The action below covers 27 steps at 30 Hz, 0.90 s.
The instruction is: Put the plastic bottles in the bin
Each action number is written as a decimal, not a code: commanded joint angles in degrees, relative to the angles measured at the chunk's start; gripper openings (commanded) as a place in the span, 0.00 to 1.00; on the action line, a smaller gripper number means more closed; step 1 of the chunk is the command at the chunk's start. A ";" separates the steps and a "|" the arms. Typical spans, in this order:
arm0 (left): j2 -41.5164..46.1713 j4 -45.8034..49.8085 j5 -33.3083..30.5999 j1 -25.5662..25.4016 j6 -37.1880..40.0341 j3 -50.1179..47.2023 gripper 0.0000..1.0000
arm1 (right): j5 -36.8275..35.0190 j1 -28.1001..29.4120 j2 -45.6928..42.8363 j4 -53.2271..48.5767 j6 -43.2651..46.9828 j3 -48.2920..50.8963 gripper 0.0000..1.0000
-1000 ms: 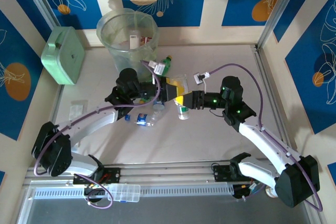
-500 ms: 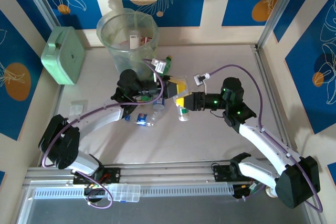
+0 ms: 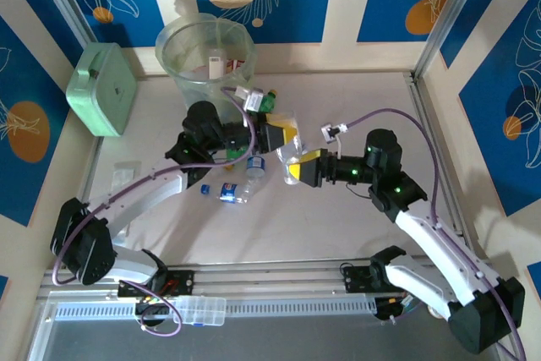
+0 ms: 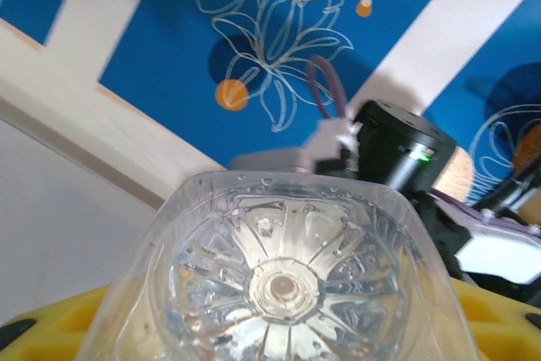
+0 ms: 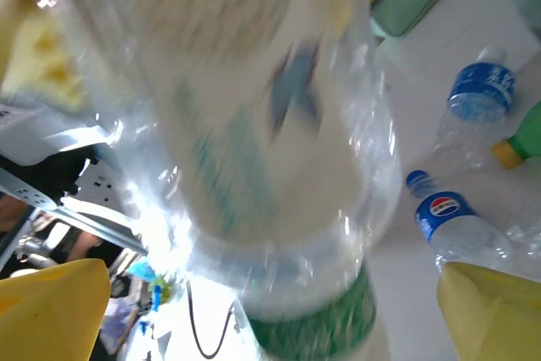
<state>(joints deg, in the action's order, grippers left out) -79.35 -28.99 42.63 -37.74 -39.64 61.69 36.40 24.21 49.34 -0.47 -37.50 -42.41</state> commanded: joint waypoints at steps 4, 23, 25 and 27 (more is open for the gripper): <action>1.47 6.10 -4.36 6.30 4.61 7.26 0.00 | -14.90 -1.26 -7.76 -8.95 6.37 -0.71 0.99; -17.10 31.80 -33.22 23.66 -1.32 42.60 0.01 | -17.64 -0.85 -6.44 -10.22 7.91 -1.19 0.99; -19.88 37.12 -36.72 24.49 -4.05 46.92 0.00 | -17.83 -0.74 -5.97 -9.99 7.24 -1.07 0.99; -22.33 41.01 -39.13 25.51 -6.71 50.40 0.00 | -17.86 -0.74 -5.71 -9.58 6.58 -0.75 0.99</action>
<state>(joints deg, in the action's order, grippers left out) -99.55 2.76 10.39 -13.80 -41.80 107.18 19.20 23.22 43.55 -10.35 -30.17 -42.37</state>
